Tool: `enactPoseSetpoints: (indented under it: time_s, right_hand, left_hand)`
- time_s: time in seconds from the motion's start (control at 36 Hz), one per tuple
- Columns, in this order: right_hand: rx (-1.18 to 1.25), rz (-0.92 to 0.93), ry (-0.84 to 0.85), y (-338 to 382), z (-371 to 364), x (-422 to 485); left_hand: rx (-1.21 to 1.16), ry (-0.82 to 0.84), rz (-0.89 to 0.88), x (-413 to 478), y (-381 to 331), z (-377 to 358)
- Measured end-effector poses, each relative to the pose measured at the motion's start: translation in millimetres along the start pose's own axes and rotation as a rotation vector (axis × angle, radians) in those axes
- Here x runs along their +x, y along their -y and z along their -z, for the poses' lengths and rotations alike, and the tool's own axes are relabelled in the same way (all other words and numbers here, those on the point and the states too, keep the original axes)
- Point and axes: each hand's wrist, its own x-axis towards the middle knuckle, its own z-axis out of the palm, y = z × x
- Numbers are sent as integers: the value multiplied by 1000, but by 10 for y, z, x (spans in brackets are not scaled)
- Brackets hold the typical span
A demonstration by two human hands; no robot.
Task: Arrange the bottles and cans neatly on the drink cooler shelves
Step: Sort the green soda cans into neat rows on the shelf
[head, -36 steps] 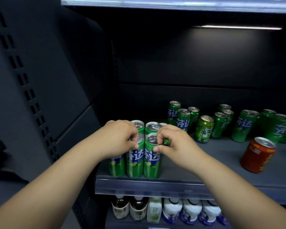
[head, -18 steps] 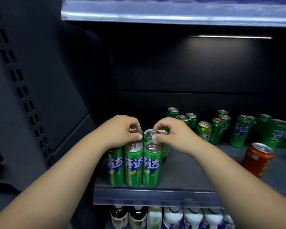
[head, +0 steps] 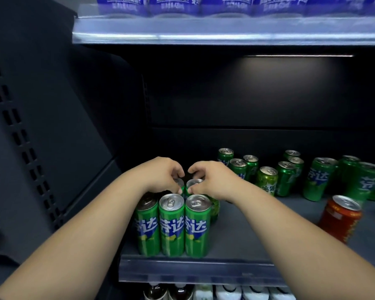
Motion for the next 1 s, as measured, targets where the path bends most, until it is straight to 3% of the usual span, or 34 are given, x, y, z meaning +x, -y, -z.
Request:
enactPoseSetpoints:
  time_s: [0.28,0.36,0.53,0.72,0.86,1.0]
  right_hand:
    - [8,40,71,-21,26,17]
    - [120,11,109,-80,52,6]
    - [220,-66,-108,-498,44,-49]
    - [237,-122,-70,-943,-298,-145]
    - [290,-100,-196,-926,-451,-188]
    - [283,-129,-186,-1094,-287,-342]
  left_hand:
    - [9,60,-3,-32,-27,55]
    - [-2,35,3,-42,-36,46]
    - [-7,-43,-28,-75,-52,-59]
    - [11,-148,-116,-140,-209,-186]
    - [44,-176,-154,-209,-388,-231]
    - [75,-210,-147,-177,-580,-280]
